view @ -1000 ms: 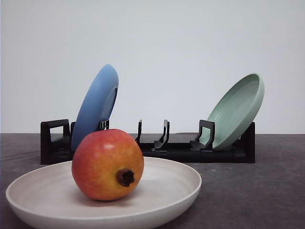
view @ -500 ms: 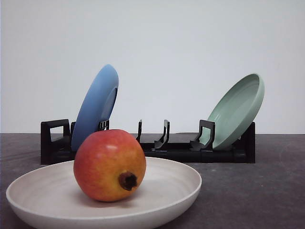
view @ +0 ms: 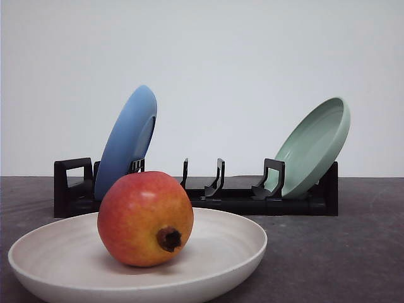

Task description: Place pomegranate in white plate

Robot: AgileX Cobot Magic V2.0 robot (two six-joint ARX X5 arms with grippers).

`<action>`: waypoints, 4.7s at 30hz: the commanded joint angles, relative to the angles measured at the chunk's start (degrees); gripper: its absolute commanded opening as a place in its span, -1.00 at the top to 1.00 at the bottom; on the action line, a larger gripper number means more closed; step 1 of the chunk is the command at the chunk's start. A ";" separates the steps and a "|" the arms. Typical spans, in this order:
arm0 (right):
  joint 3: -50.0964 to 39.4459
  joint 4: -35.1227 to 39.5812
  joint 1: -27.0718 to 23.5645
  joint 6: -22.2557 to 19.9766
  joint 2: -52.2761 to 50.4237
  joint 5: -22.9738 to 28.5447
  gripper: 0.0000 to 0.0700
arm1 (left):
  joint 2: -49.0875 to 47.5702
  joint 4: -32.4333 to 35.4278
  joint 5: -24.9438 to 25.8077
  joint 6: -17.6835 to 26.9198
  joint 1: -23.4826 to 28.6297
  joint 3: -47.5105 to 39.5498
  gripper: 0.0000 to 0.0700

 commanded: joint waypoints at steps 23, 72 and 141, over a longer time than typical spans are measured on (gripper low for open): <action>0.48 0.66 0.57 -0.46 0.26 0.02 0.89 | -2.74 4.94 0.86 9.44 22.89 -7.19 1.00; 0.48 0.66 0.57 -0.46 0.26 0.02 0.89 | -15.28 30.29 30.88 28.39 74.84 -38.29 1.00; -50.18 50.00 -47.60 -18.40 -14.67 -7.41 0.89 | -15.28 30.27 30.86 28.39 74.84 -38.29 1.00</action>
